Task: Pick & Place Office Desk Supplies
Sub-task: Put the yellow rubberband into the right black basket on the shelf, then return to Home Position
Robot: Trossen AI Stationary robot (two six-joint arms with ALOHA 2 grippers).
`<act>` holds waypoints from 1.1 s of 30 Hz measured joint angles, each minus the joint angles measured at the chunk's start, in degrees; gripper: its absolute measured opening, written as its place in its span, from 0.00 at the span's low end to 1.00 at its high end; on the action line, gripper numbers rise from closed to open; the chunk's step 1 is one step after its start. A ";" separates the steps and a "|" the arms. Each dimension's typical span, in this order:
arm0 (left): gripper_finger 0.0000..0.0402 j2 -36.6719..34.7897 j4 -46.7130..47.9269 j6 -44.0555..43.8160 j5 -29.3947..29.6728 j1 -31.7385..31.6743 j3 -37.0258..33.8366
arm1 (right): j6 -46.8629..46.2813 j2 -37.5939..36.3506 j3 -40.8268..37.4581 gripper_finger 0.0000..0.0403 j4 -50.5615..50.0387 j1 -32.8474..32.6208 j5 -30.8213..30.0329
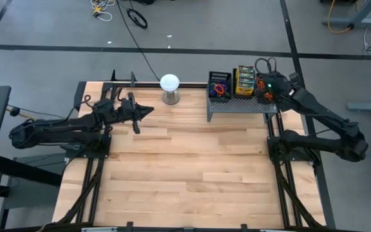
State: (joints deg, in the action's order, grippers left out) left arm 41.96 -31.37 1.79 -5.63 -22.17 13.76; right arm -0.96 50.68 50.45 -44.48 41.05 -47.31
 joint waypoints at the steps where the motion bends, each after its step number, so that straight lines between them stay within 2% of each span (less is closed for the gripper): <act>1: 0.02 -0.69 0.38 -1.16 -0.06 -0.03 0.00 | -0.32 0.58 -0.09 0.04 0.02 0.80 0.45; 10: 0.02 -5.03 4.07 -5.54 1.02 -1.25 0.00 | -3.17 2.19 0.18 0.35 0.96 5.83 1.66; 13: 0.02 -5.72 4.81 -7.17 1.42 -2.56 0.00 | -7.43 2.13 2.03 0.43 -0.54 8.09 7.84; 17: 0.02 -6.10 4.78 -8.71 -0.81 -4.22 0.00 | -12.78 2.25 4.89 0.46 -4.63 10.62 17.55; 20: 0.02 -6.24 4.80 -9.15 -2.60 -5.36 0.00 | -16.11 2.23 7.39 0.43 -7.45 12.82 23.91; 23: 0.02 -6.24 5.10 -8.85 -3.54 -6.49 0.00 | -18.99 2.20 9.77 0.39 -9.64 14.74 27.13; 26: 0.02 -6.24 6.14 -8.62 -3.60 -7.57 0.00 | -17.76 2.12 11.17 0.34 -11.77 15.75 31.90; 29: 0.02 -6.74 8.12 -7.30 -3.49 -8.49 0.00 | -11.64 -0.42 11.66 0.23 -12.86 15.02 36.72; 33: 0.02 -8.08 11.51 -6.62 -5.66 -9.96 0.02 | -4.53 -9.68 6.26 0.03 -6.13 8.62 44.47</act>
State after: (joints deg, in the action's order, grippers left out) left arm 33.88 -19.86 -4.83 -11.29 -32.13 13.78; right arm -5.49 40.99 56.71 -50.61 49.67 -2.84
